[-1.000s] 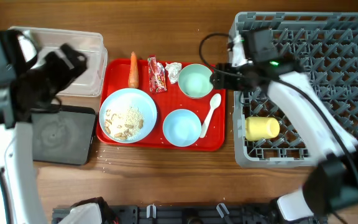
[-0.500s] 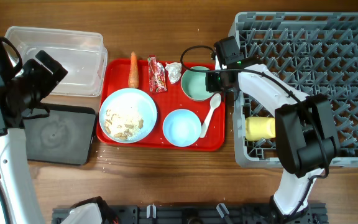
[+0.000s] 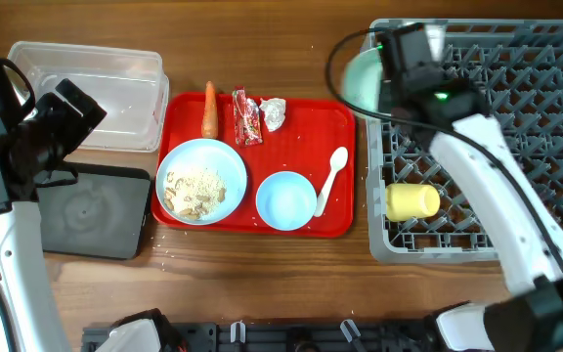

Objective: Sort waste into correct bins and load items into the dishwasher rack
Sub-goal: 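Grasp the mint bowl with the right gripper and move it to the rack, then release the mint bowl in the back of the rack, then grasp the light-blue bowl with the right gripper and place it in the rack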

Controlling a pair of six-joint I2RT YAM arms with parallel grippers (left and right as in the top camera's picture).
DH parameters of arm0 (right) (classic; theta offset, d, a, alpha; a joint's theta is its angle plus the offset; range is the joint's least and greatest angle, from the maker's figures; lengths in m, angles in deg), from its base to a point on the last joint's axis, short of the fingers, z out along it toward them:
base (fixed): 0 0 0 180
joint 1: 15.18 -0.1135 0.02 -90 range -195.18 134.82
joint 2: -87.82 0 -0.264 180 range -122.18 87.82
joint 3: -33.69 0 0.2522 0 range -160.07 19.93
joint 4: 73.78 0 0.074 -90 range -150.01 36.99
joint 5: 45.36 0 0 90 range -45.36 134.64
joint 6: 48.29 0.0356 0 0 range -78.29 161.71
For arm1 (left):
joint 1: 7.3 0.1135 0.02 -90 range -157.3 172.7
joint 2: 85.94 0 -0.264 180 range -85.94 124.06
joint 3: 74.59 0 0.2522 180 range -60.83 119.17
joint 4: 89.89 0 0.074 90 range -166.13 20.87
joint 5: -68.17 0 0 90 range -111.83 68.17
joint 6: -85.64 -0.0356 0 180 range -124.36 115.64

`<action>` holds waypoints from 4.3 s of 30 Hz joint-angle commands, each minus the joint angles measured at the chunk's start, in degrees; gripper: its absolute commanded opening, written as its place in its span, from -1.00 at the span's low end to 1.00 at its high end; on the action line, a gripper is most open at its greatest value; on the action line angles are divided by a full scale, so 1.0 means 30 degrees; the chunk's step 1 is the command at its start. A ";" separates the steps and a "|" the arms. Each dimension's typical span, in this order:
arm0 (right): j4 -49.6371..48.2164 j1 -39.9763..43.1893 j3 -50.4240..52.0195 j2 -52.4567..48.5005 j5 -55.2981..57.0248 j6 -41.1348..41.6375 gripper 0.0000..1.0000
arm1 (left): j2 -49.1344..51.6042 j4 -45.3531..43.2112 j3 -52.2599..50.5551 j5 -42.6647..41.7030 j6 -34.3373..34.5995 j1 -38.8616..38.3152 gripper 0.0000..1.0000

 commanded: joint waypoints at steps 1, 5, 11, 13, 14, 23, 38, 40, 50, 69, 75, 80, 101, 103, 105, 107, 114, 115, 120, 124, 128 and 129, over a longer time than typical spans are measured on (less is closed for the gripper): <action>0.0546 0.1530 0.0095 -0.0357 0.8874 0.0787 -0.91 | 0.0036 -0.0015 0.0073 0.0328 0.0182 0.0095 1.00; -0.0080 0.3534 0.0153 -0.2149 0.9406 0.0423 -0.91 | 0.0036 -0.0015 0.0073 0.0335 0.0182 0.0095 1.00; -0.2484 0.3483 0.0153 -0.5129 1.0856 -0.3373 -0.91 | 0.0036 -0.0015 0.0073 0.0328 0.0182 0.0095 1.00; -0.3366 0.3373 0.0153 -0.5719 1.1708 -0.4328 -0.91 | 0.0036 -0.0015 0.0073 0.0328 0.0182 0.0095 1.00; -0.3891 0.3351 0.0153 -0.5989 1.1876 -0.4969 -0.91 | 0.0036 -0.0015 0.0073 0.0328 0.0182 0.0095 1.00; -0.5858 0.2943 0.0153 -0.6645 1.2699 -0.6790 -0.91 | 0.0036 -0.0015 0.0073 0.0328 0.0182 0.0095 1.00; -0.5778 0.3687 0.0160 -0.6637 1.4768 -0.7949 -0.92 | 0.0036 -0.0015 0.0073 0.0328 0.0182 0.0095 1.00; -0.5785 0.4029 0.0160 -0.6637 1.4681 -0.7978 -0.91 | 0.0036 -0.0015 0.0066 0.0328 0.0182 0.0095 1.00; -0.5829 0.4007 0.0306 -0.6645 1.3172 -0.8794 -0.91 | 0.0036 -0.0015 0.0073 0.0328 0.0182 0.0095 1.00; -1.3544 0.2936 0.1472 -0.7111 1.7267 -1.6101 -0.91 | 0.0036 -0.0015 0.0073 0.0328 0.0182 0.0095 1.00; -1.4965 0.3330 0.1552 -0.7293 1.7078 -1.7923 -0.91 | 0.0036 -0.0015 0.0066 0.0328 0.0182 0.0095 1.00; -1.4841 0.3191 0.3009 -0.7497 1.6611 -1.7726 -0.92 | 0.0036 -0.0015 0.0066 0.0328 0.0182 0.0095 1.00; -0.8255 -0.3242 0.2419 -0.3483 -0.0248 -0.8160 0.32 | 0.0036 -0.0015 0.0073 0.0328 0.0182 0.0095 1.00; -0.5297 -0.3249 0.1719 -0.1887 -0.6849 -0.5872 0.34 | 0.0036 -0.0015 0.0066 0.0328 0.0182 0.0095 1.00; -0.4262 -0.3249 0.1668 -0.0801 -1.1293 -0.4626 0.34 | 0.0036 -0.0015 0.0066 0.0328 0.0182 0.0095 1.00; -0.2892 -0.3249 0.1676 -0.0488 -1.4265 -0.3534 0.33 | 0.0036 -0.0015 0.0066 0.0335 0.0182 0.0095 1.00; 0.1894 -0.3548 0.2827 -0.3643 -1.5701 -0.3009 0.15 | 0.0036 -0.0015 0.0066 0.0328 0.0182 0.0095 1.00; 0.2091 -0.3708 0.2936 -0.4211 -1.5708 -0.3009 0.15 | 0.0036 -0.0015 0.0066 0.0328 0.0182 0.0095 1.00; 0.2280 -0.4707 0.2936 -0.5850 -1.5963 -0.3293 0.15 | 0.0036 -0.0015 0.0066 0.0328 0.0182 0.0095 1.00; 0.1894 -0.5020 0.2936 -0.6506 -1.4171 -0.2266 -0.01 | 0.0036 -0.0015 0.0066 0.0328 0.0182 0.0095 1.00; 0.1071 -0.5005 0.2936 -0.6878 -1.0426 -0.0080 -0.64 | 0.0036 -0.0015 0.0073 0.0328 0.0182 0.0095 1.00; 0.0736 -0.4991 0.2871 -0.6783 -0.9894 -0.0073 -0.84 | 0.0036 -0.0015 0.0073 0.0328 0.0182 0.0095 1.00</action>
